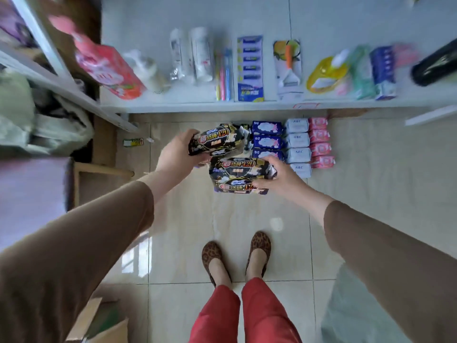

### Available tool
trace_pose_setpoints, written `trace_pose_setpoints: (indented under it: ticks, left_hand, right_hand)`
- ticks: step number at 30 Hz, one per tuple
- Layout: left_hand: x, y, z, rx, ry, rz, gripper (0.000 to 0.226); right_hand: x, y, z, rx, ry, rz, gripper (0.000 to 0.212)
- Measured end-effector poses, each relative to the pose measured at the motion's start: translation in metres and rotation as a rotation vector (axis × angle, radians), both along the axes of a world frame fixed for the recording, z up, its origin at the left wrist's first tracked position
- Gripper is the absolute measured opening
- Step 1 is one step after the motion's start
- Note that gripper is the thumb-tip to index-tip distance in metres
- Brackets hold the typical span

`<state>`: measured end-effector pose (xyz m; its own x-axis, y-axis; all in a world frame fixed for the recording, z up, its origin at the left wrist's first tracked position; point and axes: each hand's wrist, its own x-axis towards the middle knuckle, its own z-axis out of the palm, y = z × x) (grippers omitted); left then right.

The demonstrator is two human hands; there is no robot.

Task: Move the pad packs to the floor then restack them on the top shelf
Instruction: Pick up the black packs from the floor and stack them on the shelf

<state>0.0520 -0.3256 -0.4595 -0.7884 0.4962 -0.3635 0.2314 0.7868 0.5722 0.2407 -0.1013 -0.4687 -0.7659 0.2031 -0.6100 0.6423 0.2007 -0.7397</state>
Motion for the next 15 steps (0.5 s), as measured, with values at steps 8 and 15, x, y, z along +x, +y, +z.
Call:
trace_pose_setpoints:
  ticks: [8,15]
  left_hand:
    - [-0.031,0.024,0.266,0.185,0.187,-0.071,0.051]
    - [-0.081,0.087,0.407,0.335,0.328,-0.143,0.048]
  right_hand:
    - [-0.030,0.046,0.270,0.088,0.183,-0.010,0.059]
    - [-0.071,0.115,0.414,0.119,0.398,-0.035,0.051]
